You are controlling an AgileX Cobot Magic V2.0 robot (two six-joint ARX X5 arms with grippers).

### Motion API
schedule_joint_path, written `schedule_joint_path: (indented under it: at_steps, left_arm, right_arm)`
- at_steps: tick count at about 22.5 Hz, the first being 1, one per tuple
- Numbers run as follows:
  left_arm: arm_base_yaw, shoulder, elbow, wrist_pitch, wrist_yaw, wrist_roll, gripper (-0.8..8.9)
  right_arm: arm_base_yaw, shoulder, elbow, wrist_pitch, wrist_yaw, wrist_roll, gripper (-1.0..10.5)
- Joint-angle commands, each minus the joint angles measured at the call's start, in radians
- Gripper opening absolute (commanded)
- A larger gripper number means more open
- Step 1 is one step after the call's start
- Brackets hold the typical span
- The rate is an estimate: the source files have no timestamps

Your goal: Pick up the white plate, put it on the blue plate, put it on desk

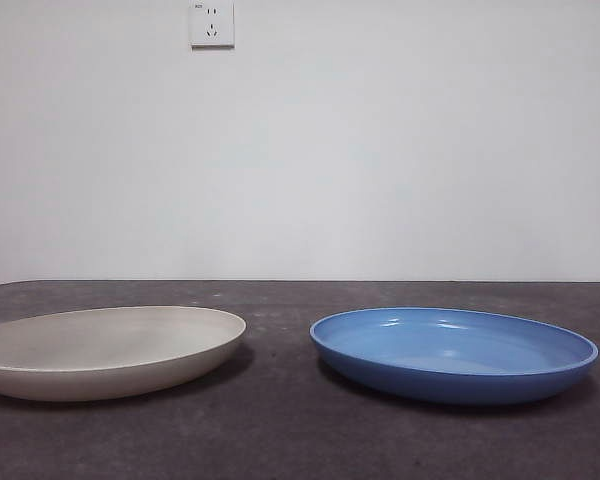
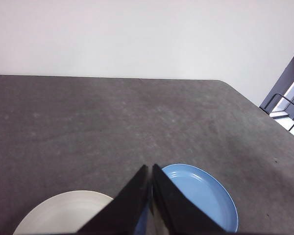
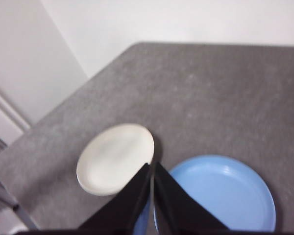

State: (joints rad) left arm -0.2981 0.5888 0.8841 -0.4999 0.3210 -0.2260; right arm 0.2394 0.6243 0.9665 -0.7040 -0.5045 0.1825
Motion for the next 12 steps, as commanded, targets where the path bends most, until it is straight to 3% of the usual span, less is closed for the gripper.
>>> schedule_joint_path:
  at_steps: [1,8,10,12]
  left_arm:
    - [-0.004,-0.002,0.026,-0.028,0.006,0.009,0.17]
    - [-0.004,-0.002,0.026,-0.06,0.006,0.061,0.38]
    - [-0.004,-0.002,0.026,-0.06,0.006,0.069,1.24]
    - [-0.004,-0.002,0.026,-0.059,0.006,0.069,3.32]
  right_arm:
    - [0.003,0.006,0.017,-0.04,-0.005,-0.068,0.1]
    - [0.003,0.006,0.017,-0.06,0.0,-0.089,0.1]
    - [0.003,0.006,0.017,-0.06,0.008,-0.093,0.3]
    - [0.003,0.006,0.017,-0.059,0.008,-0.093,2.1]
